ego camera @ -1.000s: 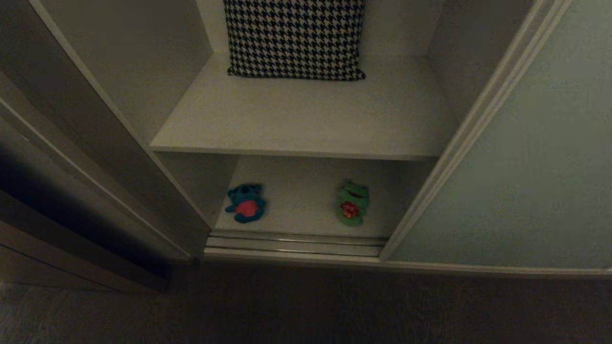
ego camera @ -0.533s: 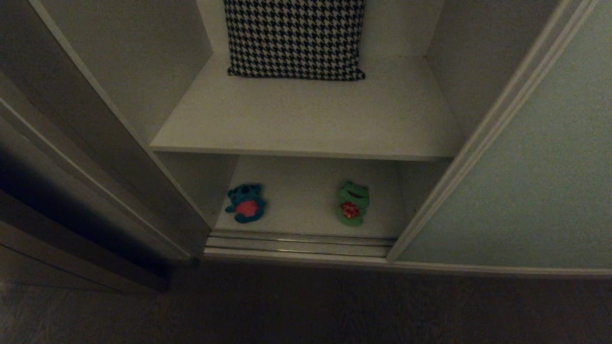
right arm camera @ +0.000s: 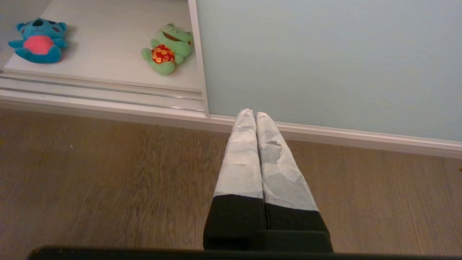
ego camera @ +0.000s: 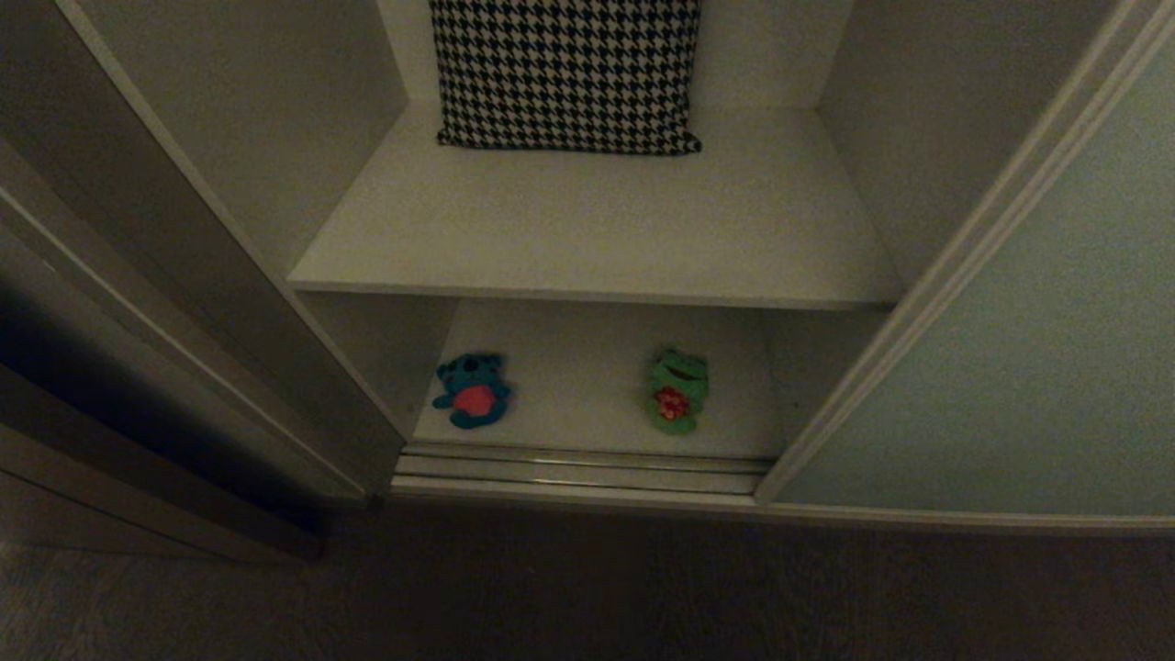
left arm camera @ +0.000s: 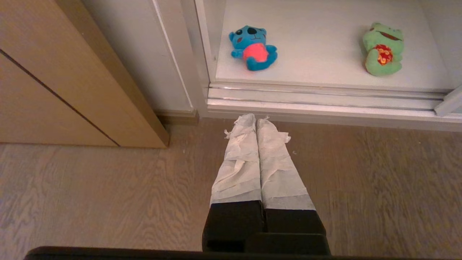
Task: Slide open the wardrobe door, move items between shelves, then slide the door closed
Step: Place the blue doll on the higher shelf
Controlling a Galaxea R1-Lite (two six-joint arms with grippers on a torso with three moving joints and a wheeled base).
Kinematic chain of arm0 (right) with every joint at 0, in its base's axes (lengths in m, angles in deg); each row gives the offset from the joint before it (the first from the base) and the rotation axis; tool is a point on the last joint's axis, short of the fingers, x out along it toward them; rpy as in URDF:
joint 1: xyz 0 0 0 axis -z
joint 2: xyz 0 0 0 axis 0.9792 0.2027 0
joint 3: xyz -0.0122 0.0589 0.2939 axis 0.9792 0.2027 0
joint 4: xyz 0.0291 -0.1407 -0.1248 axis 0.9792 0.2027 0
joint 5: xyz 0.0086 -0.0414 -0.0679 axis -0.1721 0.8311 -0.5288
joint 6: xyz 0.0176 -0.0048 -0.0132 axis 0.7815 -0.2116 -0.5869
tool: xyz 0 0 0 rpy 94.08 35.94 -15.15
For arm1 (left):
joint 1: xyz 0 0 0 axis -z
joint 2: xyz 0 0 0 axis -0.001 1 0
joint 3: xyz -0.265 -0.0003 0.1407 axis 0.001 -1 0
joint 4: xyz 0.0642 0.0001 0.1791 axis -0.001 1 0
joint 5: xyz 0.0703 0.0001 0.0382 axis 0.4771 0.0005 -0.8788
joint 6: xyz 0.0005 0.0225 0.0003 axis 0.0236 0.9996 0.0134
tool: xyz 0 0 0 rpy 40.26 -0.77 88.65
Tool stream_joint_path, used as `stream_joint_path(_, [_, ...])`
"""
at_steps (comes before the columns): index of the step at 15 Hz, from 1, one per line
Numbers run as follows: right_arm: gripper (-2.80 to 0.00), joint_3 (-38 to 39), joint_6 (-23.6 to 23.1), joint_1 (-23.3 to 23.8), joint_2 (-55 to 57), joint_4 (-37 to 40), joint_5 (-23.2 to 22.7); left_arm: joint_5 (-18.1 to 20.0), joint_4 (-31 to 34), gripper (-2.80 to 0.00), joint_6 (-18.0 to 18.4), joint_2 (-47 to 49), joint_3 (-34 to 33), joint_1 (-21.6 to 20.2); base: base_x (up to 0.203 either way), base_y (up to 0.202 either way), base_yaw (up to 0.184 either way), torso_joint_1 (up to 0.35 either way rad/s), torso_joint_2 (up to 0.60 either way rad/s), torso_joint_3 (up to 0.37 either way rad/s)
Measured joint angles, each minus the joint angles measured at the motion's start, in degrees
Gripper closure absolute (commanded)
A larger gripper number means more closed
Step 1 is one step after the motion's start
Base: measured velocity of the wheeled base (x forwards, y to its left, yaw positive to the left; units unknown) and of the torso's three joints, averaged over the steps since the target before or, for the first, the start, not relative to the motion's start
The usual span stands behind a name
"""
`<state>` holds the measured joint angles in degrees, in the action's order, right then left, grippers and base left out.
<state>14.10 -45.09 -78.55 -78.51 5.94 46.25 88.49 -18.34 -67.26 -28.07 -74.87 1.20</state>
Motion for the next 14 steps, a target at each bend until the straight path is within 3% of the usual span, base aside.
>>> stream_joint_path(10, [0.0, 0.0, 0.0, 0.0, 0.0, 0.0, 0.0, 0.0, 0.0, 0.0, -0.9, 0.0, 0.0, 0.0, 0.0, 0.0, 0.0, 0.0, 0.0, -0.005])
stream_joint_path(14, [0.0, 0.0, 0.0, 0.0, 0.0, 0.0, 0.0, 0.0, -0.1, 0.0, -1.1, 0.0, 0.0, 0.0, 0.0, 0.0, 0.0, 0.004, 0.0, -0.156])
